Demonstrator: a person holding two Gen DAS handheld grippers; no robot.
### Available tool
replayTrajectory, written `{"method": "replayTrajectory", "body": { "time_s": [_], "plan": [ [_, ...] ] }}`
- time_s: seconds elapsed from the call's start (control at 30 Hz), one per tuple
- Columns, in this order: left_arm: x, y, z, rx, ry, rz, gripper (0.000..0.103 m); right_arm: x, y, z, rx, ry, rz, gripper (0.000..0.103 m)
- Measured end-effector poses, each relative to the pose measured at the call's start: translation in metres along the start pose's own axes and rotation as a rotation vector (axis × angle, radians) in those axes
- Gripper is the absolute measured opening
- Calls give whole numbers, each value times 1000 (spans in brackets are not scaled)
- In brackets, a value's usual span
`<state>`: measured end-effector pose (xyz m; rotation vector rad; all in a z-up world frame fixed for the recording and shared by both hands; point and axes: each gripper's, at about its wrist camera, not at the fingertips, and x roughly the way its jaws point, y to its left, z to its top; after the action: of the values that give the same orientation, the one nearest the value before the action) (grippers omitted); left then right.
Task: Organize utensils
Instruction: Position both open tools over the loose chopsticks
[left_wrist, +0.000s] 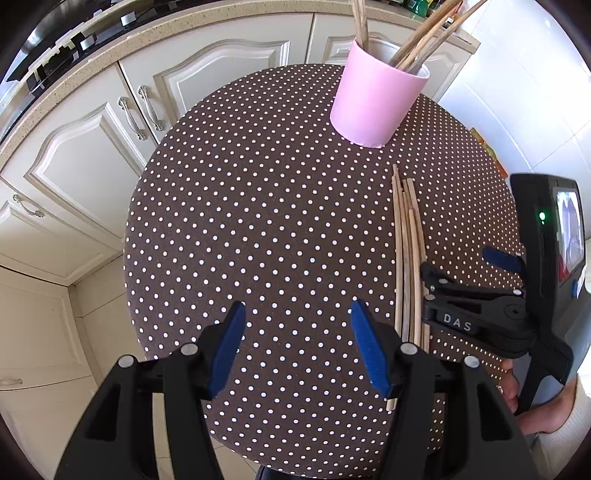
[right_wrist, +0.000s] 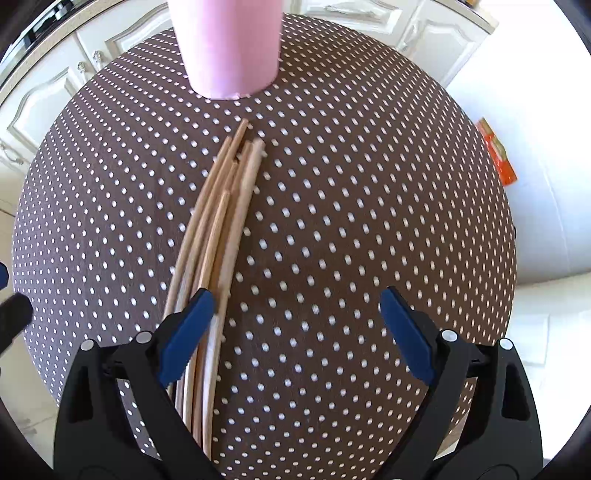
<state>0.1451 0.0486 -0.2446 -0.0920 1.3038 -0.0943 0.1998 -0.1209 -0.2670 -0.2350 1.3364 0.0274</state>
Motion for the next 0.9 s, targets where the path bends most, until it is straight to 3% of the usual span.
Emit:
{"method": "replayTrajectory", "body": {
  "time_s": [0.13,0.23,0.3,0.33,0.47,0.6,0.73,0.9],
  "plan": [
    [3,-1,1,0,10,0,59,5,8,15,-21,-1,-8,90],
    [5,-3,2,1,16,1,59,8,8,27,3,-4,39,85],
    [6,-4,3,3,20,2,59,10,2,29,27,-6,111,70],
    [7,-6,3,3,23,2,59,9,0,30,38,-8,126,67],
    [13,-13,6,12,44,-1,59,8,0,34,26,0,133,67],
    [12,-22,7,33,41,-1,59,4,-20,15,80,-10,178,67],
    [13,-30,7,47,43,-6,59,-10,-27,18,68,-33,121,67],
    [15,-35,5,63,55,-8,59,1,-33,16,90,18,105,67]
  ]
}}
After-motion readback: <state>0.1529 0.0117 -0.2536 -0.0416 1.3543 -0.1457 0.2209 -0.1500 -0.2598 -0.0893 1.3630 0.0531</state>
